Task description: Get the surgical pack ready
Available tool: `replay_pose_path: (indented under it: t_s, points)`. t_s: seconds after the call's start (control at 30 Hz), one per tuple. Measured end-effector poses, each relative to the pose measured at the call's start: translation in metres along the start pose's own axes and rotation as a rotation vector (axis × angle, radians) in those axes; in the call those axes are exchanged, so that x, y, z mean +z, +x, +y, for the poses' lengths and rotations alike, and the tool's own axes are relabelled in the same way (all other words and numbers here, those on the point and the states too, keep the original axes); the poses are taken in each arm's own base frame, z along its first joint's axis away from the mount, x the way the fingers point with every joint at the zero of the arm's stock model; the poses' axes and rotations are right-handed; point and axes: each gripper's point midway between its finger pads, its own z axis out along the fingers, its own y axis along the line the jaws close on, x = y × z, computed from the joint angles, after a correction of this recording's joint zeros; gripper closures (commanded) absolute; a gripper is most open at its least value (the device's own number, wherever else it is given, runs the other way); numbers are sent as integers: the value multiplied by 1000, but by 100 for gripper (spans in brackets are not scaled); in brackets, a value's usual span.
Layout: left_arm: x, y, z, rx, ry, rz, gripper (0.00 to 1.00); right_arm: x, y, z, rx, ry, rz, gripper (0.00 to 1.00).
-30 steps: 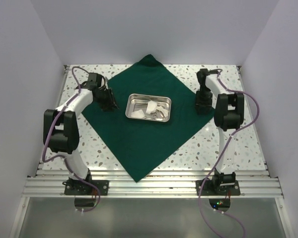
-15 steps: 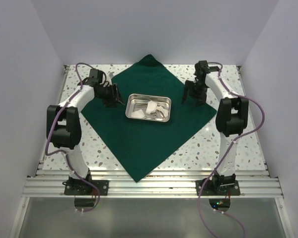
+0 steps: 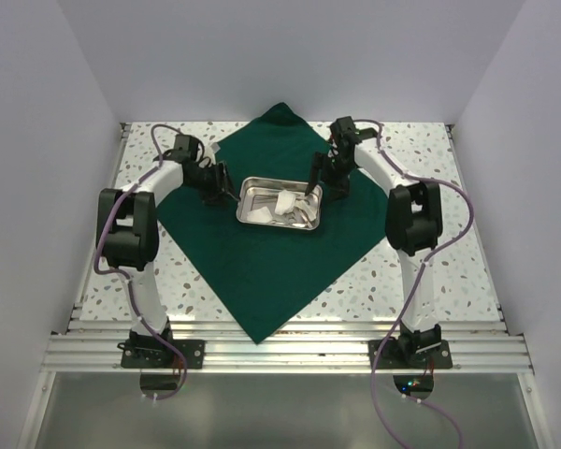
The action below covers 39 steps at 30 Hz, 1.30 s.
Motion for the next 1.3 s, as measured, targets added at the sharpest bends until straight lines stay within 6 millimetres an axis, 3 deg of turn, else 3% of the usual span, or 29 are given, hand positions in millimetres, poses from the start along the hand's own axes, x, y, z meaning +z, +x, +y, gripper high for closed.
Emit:
replay_pose_path:
  t_s: [0.23,0.43,0.7,0.9,0.93,0.97,1.1,1.2,1.3]
  points:
    - [1,-5,-8,10,40,-16,50,26,6,3,16,-34,53,54]
    - [3,-1,-9,9,63,-9,53,39,15,13,-3,-46,82,66]
    - [4,2,-2,-4,49,-4,53,43,14,19,-17,-47,83,65]
    - [4,2,5,-8,14,-5,45,44,16,22,-31,-51,87,50]
    - [3,3,7,-9,1,-6,42,44,17,22,-34,-50,89,45]
    - [3,3,9,-9,-13,-6,33,44,19,22,-40,-47,91,26]
    - [-6,1,16,1,-75,-28,22,43,21,15,-71,5,91,2]
    - [-24,-10,16,26,-109,-85,19,33,19,2,-98,72,69,1]
    - [-56,-26,11,49,-136,-181,14,5,11,-8,-139,135,19,1]
